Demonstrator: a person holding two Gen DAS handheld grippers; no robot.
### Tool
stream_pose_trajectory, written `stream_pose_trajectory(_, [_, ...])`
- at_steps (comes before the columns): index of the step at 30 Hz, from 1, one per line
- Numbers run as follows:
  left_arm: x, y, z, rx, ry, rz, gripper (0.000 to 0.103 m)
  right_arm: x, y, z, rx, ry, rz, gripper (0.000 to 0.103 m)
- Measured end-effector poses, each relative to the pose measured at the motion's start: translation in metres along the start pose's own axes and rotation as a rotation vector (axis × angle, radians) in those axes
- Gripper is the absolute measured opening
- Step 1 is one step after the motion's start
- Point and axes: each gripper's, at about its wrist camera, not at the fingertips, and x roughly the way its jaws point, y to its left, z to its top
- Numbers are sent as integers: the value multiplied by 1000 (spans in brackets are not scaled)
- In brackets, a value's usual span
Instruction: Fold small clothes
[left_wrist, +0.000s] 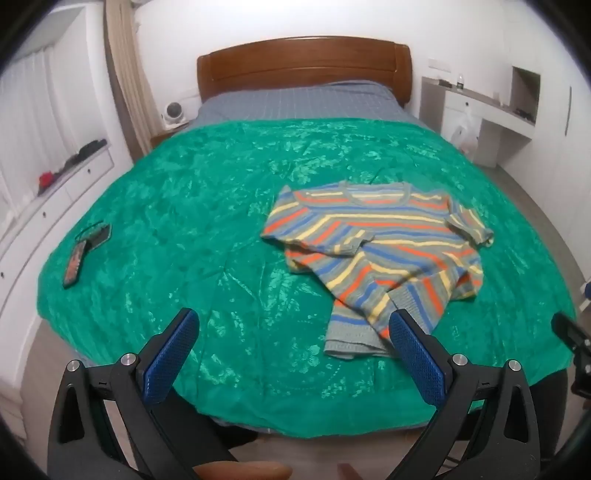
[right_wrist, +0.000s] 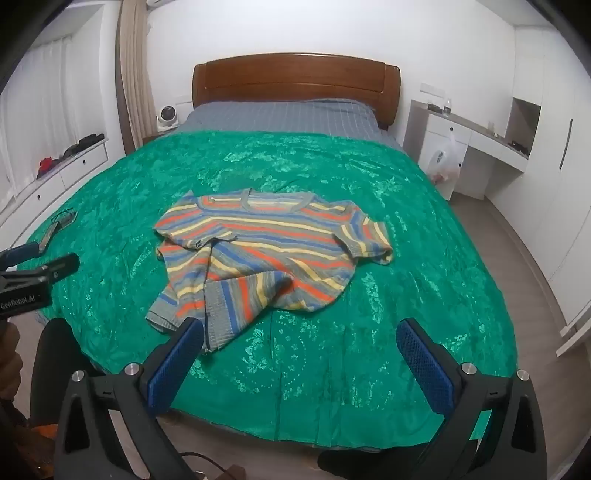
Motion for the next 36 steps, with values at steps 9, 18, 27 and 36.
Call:
stream_pose_trajectory(9, [7, 10, -4, -69, 40, -85, 103, 3, 0, -5, 23, 17, 14, 103])
stream_pose_trajectory(18, [4, -6, -4, -3, 44, -76, 103, 11, 3, -6, 24, 45, 6, 103])
stream_pose_trajectory(27, [6, -2, -12, -19, 78, -69, 103, 13, 8, -9, 32, 65, 12, 103])
stream_pose_trajectory(36, [5, 2, -12, -28, 74, -60, 103, 9, 15, -9, 31, 65, 16, 103])
